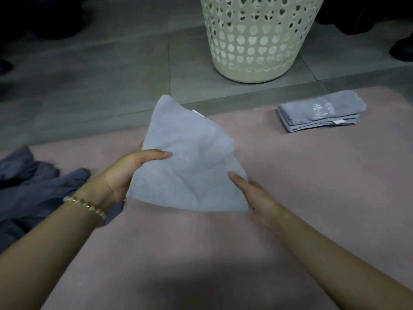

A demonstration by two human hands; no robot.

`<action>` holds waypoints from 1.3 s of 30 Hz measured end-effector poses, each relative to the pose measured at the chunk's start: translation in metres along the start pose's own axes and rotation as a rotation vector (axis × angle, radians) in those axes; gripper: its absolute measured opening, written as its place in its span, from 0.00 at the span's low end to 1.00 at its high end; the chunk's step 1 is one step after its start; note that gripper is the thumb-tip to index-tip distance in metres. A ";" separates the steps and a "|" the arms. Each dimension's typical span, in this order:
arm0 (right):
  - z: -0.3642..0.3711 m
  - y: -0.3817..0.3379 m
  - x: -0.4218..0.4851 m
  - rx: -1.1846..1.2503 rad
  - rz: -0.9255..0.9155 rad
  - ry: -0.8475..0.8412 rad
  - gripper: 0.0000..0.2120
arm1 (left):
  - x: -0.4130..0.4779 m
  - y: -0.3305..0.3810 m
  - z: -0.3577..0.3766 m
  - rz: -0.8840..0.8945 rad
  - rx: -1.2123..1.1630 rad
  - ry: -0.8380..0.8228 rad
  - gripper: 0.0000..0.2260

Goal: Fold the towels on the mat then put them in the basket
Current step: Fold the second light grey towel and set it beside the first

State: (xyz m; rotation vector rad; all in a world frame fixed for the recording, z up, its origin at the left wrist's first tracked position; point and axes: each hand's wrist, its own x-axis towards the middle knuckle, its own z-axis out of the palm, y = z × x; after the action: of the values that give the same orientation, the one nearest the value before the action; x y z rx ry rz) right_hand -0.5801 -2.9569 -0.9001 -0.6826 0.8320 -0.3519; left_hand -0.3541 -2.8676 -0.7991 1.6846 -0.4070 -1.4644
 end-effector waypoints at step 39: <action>-0.112 0.076 0.001 -2.003 -0.525 -0.336 0.39 | 0.055 -0.211 0.043 0.674 1.553 -0.014 0.26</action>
State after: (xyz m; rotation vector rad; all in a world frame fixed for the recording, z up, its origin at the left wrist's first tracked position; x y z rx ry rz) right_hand -0.6640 -2.9480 -1.0064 -2.7494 0.4181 0.2977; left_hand -0.4374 -2.7988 -0.9934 2.1615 -2.2516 -0.4867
